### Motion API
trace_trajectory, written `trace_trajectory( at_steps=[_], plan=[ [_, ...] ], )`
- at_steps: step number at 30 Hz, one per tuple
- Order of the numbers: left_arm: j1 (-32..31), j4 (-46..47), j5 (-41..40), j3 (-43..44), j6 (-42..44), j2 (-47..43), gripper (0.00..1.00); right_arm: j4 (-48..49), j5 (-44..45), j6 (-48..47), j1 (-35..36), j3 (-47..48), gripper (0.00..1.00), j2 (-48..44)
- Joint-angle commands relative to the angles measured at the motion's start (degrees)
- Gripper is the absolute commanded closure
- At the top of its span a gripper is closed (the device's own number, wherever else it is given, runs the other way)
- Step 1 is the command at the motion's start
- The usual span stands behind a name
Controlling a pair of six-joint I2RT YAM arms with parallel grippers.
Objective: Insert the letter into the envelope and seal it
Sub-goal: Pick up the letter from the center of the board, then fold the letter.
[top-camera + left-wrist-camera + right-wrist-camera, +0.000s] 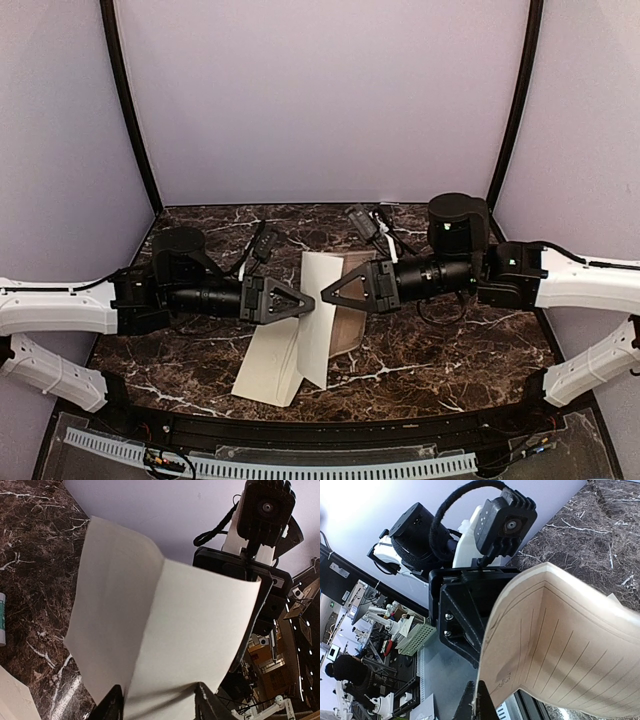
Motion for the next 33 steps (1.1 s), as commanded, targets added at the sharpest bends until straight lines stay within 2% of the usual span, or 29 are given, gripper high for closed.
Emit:
trace_trajectory(
  at_steps=[1, 11, 16, 22, 26, 28, 33],
  plan=[
    [-0.1, 3.9, 1.2, -0.8, -0.9, -0.3, 0.58, 1.5, 0.5, -1.5, -0.1, 0.3, 1.00, -0.2],
    [-0.1, 6.2, 0.7, -2.7, -2.5, -1.9, 0.82, 1.6, 2.4, -0.7, 0.0, -1.7, 1.00, -1.8],
    [-0.1, 6.3, 0.1, -3.2, -2.9, -2.5, 0.97, -0.3, 5.2, -0.2, 0.0, -2.4, 1.00, -2.5],
    [-0.2, 6.5, -0.4, -3.9, -3.3, -3.7, 1.00, -2.6, 10.8, 1.3, -0.2, -3.5, 0.98, -3.7],
    [-0.1, 6.0, -0.9, -4.5, -2.6, -4.9, 1.00, -5.4, 14.3, 1.5, -0.7, -3.7, 0.56, -6.1],
    [-0.1, 4.7, -0.7, -4.3, -1.8, -5.5, 1.00, -6.5, 16.0, 1.3, -1.1, -3.8, 0.38, -7.8],
    [-0.1, 2.7, 1.0, -4.1, -0.2, -6.8, 1.00, -12.2, 20.7, 0.4, -2.0, -4.0, 0.11, -12.3]
  ],
)
